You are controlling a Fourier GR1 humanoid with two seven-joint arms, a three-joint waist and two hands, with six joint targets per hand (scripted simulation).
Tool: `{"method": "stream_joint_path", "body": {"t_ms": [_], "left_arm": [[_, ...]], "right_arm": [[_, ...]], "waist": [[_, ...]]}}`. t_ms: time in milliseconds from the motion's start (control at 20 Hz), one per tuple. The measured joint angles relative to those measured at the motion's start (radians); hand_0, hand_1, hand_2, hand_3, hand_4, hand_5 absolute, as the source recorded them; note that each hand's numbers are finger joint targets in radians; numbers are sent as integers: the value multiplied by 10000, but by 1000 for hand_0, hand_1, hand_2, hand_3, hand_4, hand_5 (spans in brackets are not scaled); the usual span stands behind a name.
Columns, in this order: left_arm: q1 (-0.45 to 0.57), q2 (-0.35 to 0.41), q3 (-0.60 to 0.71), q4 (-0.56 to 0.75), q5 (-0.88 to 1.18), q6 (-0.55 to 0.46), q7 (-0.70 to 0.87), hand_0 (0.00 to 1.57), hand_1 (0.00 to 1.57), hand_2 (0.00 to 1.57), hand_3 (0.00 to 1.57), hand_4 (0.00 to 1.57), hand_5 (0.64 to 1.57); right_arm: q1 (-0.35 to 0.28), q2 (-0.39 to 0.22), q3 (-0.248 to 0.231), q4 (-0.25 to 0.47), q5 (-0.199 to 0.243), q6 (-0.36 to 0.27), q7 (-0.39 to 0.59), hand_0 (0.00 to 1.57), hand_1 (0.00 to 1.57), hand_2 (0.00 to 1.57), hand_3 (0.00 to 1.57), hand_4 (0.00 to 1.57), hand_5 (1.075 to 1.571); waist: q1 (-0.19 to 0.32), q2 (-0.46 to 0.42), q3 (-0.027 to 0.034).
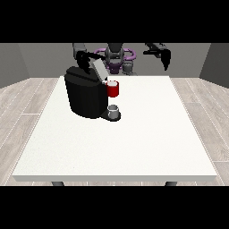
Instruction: Insert the coffee pod into the coffee machine and close the lid
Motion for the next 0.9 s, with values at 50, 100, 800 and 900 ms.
{"method": "stream_joint_path", "body": {"t_ms": [50, 100, 800, 900], "left_arm": [[-11, 45, 21, -51, 66, 37, 87, 0, 0, 0, 0, 0, 1571], [64, 43, -28, -20, -3, 86, -46, 0, 0, 0, 0, 0, 1571], [196, 288, -209, 74, -14, 335, -436, 0, 0, 0, 0, 24, 1571], [43, 376, -108, 211, 60, 389, -374, 0, 0, 0, 0, 141, 1571]], "right_arm": [[-71, 3, -8, 84, 4, 31, 33, 0, 0, 0, 0, 0, 1571], [-148, -33, -33, 121, 9, 77, -26, 0, 0, 0, 0, 0, 1571], [-1194, 203, 33, 802, 389, -68, -270, 0, 0, 0, 0, 0, 1571], [-1260, 293, 156, 898, 495, -57, -225, 0, 0, 0, 0, 182, 1571]], "waist": [[-39, -9, -3], [-77, 56, -5], [-24, 382, -9], [-88, 426, -5]]}}
